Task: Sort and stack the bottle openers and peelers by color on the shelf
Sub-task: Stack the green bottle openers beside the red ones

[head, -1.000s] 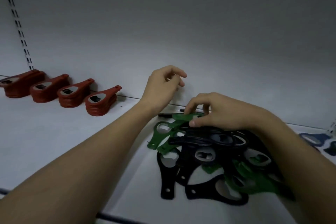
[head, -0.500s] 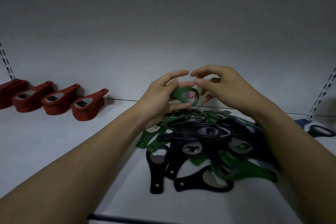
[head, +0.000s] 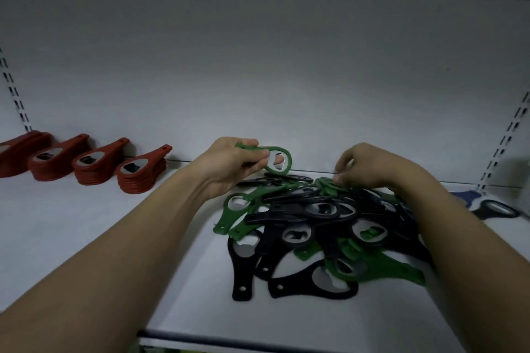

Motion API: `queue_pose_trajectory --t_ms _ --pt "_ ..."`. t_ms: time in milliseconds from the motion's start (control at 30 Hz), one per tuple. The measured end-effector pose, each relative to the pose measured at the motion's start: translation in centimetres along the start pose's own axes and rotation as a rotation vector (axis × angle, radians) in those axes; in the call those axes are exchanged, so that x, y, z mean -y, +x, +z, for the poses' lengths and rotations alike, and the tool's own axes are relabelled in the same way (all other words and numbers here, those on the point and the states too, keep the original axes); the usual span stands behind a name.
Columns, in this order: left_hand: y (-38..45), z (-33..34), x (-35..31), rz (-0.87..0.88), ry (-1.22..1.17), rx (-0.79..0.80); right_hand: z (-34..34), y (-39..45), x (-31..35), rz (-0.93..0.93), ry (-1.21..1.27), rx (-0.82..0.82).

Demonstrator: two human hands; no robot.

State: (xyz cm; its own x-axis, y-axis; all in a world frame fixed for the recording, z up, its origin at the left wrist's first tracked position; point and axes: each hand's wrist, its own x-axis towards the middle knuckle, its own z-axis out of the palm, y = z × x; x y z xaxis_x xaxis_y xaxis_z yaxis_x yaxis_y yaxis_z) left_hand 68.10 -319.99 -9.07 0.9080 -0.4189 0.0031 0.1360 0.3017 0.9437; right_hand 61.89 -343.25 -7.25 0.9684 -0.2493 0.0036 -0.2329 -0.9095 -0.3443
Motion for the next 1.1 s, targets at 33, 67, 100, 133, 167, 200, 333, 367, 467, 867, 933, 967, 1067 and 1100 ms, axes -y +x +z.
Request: queue_pose_trajectory --t_ms 33,67,100,133,167,200,333,367,467,867,933,967,1067,1100 --pt "0.0 -0.1 -0.1 -0.012 0.008 -0.002 0.1 0.1 0.0 0.006 0.012 -0.002" --pt "0.0 -0.1 -0.1 -0.023 0.017 -0.004 0.3 0.1 0.0 0.02 -0.008 0.009" --pt "0.0 -0.2 -0.1 -0.032 0.029 -0.005 0.5 0.1 0.0 0.035 -0.036 0.027" --pt "0.0 -0.2 -0.2 -0.04 0.043 -0.008 0.7 0.2 0.1 0.048 -0.055 0.042" --pt "0.0 -0.3 -0.2 -0.047 0.056 -0.016 0.7 0.3 0.0 0.057 -0.054 0.048" --pt "0.0 -0.3 -0.2 -0.052 0.069 -0.024 0.7 0.4 0.0 0.059 -0.029 0.043" --pt "0.0 -0.3 -0.3 -0.05 0.111 -0.035 0.4 0.5 0.2 0.015 0.156 0.009" --pt "0.0 -0.4 -0.3 -0.042 0.122 -0.039 0.4 0.4 0.4 0.007 0.185 0.012" --pt "0.0 -0.4 -0.4 0.008 0.113 -0.054 0.5 0.5 0.6 0.01 0.213 0.031" --pt "0.0 -1.1 -0.8 0.232 0.299 -0.155 0.1 0.1 0.9 0.005 0.239 0.042" --pt "-0.1 -0.7 -0.9 0.222 0.296 -0.139 -0.1 0.0 0.8 0.003 0.361 0.025" --pt "-0.3 -0.4 -0.9 0.208 0.276 -0.119 -0.3 -0.1 0.8 -0.005 0.447 0.024" --pt "-1.2 0.6 -1.0 0.165 0.195 -0.02 -0.7 -1.0 2.0 -0.053 0.729 0.007" --pt "-1.4 1.0 -0.9 0.152 0.185 0.015 -0.7 -1.3 2.5 -0.068 0.838 0.01"
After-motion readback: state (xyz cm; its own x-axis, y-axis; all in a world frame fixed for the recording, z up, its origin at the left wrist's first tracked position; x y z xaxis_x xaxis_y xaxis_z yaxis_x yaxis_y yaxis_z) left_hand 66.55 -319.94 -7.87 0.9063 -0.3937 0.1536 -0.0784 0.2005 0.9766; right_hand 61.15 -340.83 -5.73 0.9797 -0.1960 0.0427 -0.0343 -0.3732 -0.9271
